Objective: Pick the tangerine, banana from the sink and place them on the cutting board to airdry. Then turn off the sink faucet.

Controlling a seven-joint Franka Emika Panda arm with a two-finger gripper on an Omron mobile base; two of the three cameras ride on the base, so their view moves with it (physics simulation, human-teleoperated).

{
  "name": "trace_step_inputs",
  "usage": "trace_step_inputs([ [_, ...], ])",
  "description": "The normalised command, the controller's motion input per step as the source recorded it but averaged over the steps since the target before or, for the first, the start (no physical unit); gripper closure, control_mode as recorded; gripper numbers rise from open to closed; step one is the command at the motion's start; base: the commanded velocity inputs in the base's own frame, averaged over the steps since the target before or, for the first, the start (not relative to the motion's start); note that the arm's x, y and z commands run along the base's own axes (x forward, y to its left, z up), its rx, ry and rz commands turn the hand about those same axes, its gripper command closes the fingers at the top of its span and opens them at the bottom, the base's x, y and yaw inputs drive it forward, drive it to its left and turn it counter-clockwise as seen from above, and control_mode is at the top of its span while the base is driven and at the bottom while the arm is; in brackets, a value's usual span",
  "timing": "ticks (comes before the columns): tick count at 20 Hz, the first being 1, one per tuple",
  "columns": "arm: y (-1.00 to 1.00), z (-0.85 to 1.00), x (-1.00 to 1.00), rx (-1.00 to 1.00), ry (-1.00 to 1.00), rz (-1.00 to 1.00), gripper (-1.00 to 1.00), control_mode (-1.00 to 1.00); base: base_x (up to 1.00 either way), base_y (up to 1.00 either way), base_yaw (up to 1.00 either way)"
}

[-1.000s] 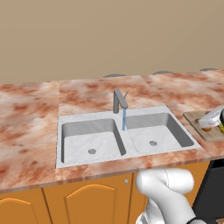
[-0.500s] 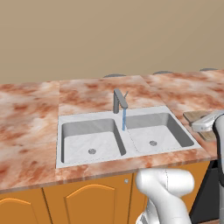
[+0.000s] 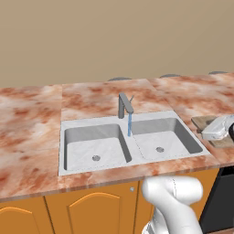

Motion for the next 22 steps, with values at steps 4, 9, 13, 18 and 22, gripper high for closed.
trace_step_inputs([
  [4,0.2,0.0,0.23,0.0,-0.07,0.03,-1.0,-1.0,0.0,0.0,0.0],
  [9,0.14,0.0,0.37,0.0,-0.03,0.0,-1.0,-1.0,0.0,0.0,0.0],
  [13,0.11,0.0,0.43,0.0,0.0,0.0,-1.0,-1.0,0.0,0.0,0.0],
  [18,0.0,0.0,0.42,0.03,0.0,0.05,-1.0,-1.0,0.0,0.0,0.0],
  [22,0.0,0.01,0.33,0.04,-0.02,0.1,-1.0,-1.0,0.0,0.0,0.0],
])
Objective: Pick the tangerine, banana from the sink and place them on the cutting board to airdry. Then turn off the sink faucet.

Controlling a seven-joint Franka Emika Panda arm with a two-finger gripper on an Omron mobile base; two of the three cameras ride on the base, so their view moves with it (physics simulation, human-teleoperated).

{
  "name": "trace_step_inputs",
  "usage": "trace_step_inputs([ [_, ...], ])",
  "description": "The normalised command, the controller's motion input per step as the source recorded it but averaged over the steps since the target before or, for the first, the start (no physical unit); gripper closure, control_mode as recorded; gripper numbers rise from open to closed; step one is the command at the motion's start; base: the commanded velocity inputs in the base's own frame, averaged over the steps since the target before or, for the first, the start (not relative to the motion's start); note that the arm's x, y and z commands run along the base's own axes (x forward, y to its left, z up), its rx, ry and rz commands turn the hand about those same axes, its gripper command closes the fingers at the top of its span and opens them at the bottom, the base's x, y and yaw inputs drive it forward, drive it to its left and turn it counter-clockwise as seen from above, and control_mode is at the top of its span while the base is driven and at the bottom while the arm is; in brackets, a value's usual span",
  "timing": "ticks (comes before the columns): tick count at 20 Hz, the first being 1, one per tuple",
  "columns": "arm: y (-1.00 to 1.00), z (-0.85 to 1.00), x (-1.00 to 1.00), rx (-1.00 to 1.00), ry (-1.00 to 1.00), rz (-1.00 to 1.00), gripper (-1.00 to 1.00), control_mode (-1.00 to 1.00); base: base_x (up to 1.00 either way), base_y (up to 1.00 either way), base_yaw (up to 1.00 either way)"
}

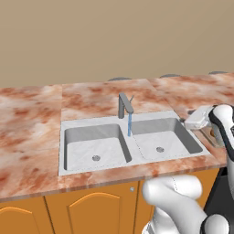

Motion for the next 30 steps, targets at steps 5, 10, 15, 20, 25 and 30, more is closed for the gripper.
trace_step_inputs([
  [5,0.11,0.0,0.26,0.01,-0.03,0.06,-1.0,-1.0,0.0,0.0,0.0],
  [10,0.33,0.0,0.28,0.0,-0.03,0.0,-1.0,-1.0,0.0,0.0,0.0],
  [15,0.32,-0.05,0.49,0.0,0.0,0.0,-1.0,-1.0,0.0,0.0,0.0],
  [20,0.19,0.0,0.4,0.0,0.0,0.0,-1.0,-1.0,0.0,0.0,0.0],
  [25,0.03,0.0,0.44,0.0,0.0,0.0,-1.0,-1.0,0.0,0.0,0.0],
  [30,0.01,0.0,0.43,0.01,0.0,0.0,-1.0,-1.0,0.0,0.0,0.0],
])
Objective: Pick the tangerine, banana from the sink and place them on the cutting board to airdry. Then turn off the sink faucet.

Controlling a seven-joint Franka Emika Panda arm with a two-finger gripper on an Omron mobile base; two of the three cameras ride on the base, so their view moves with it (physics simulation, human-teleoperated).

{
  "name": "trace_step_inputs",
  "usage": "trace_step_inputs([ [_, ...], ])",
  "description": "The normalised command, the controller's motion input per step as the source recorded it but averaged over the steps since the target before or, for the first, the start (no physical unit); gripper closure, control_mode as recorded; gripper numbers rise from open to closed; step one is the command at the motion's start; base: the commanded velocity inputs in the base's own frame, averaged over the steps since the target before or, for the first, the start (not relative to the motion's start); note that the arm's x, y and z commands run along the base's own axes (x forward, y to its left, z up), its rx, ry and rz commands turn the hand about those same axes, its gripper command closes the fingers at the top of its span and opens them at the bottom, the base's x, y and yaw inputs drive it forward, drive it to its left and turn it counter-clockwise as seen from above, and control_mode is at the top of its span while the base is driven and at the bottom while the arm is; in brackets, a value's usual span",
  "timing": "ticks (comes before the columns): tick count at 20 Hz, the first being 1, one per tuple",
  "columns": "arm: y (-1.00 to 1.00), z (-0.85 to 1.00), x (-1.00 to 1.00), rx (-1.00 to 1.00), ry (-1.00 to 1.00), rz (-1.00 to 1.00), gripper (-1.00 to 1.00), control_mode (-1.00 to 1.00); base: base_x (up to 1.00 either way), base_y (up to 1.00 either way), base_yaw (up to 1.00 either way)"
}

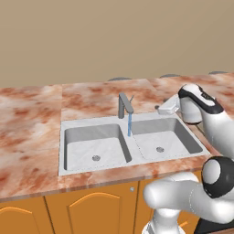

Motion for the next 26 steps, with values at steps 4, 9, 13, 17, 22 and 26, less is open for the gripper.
trace_step_inputs([
  [4,0.03,-0.03,0.32,0.02,0.0,0.04,-1.0,-1.0,0.0,0.0,0.0],
  [9,0.07,-0.13,0.11,0.01,0.0,0.06,-1.0,-1.0,0.0,0.0,0.0],
  [13,0.1,-0.29,0.01,0.0,-0.04,0.01,-1.0,-1.0,0.0,0.0,0.0],
  [17,0.1,-0.08,0.06,0.06,-0.06,0.0,-1.0,-1.0,0.0,0.0,0.0],
  [22,0.02,0.0,0.07,0.08,-0.08,0.0,-1.0,-1.0,0.0,0.0,0.0],
  [26,0.05,0.0,0.2,0.05,0.0,0.02,-1.0,-1.0,0.0,0.0,0.0],
])
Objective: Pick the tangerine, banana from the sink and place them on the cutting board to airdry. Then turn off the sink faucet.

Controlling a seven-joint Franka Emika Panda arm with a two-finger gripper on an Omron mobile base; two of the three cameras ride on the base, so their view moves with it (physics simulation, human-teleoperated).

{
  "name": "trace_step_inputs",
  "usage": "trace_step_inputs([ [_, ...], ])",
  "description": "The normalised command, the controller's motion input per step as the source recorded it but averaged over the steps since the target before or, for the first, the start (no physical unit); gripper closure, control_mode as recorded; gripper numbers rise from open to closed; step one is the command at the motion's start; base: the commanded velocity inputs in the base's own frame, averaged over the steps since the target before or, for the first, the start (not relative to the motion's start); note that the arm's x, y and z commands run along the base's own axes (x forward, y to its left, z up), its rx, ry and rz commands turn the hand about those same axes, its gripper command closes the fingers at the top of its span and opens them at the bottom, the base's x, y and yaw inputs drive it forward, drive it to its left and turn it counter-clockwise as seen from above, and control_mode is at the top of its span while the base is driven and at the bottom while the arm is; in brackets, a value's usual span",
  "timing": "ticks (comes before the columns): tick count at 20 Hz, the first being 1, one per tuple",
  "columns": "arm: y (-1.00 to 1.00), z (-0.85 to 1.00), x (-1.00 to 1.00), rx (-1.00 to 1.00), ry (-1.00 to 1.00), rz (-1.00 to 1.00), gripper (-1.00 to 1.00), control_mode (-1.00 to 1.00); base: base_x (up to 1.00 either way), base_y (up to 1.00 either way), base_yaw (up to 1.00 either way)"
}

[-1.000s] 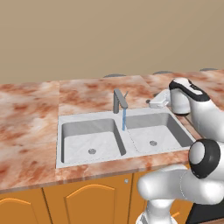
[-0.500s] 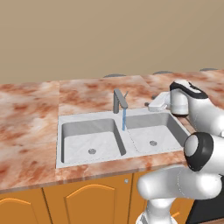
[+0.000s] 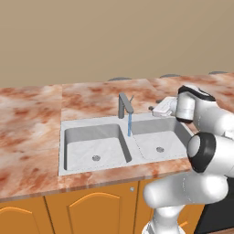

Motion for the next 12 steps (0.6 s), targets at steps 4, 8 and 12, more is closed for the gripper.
trace_step_inputs([
  [4,0.09,0.0,0.27,0.0,0.0,0.02,-1.0,-1.0,0.0,0.0,0.0],
  [8,0.05,0.0,0.36,0.0,0.0,0.03,-1.0,-1.0,0.0,0.0,0.0],
  [12,0.01,-0.04,0.36,0.0,0.03,0.07,-1.0,-1.0,0.0,0.0,0.0],
])
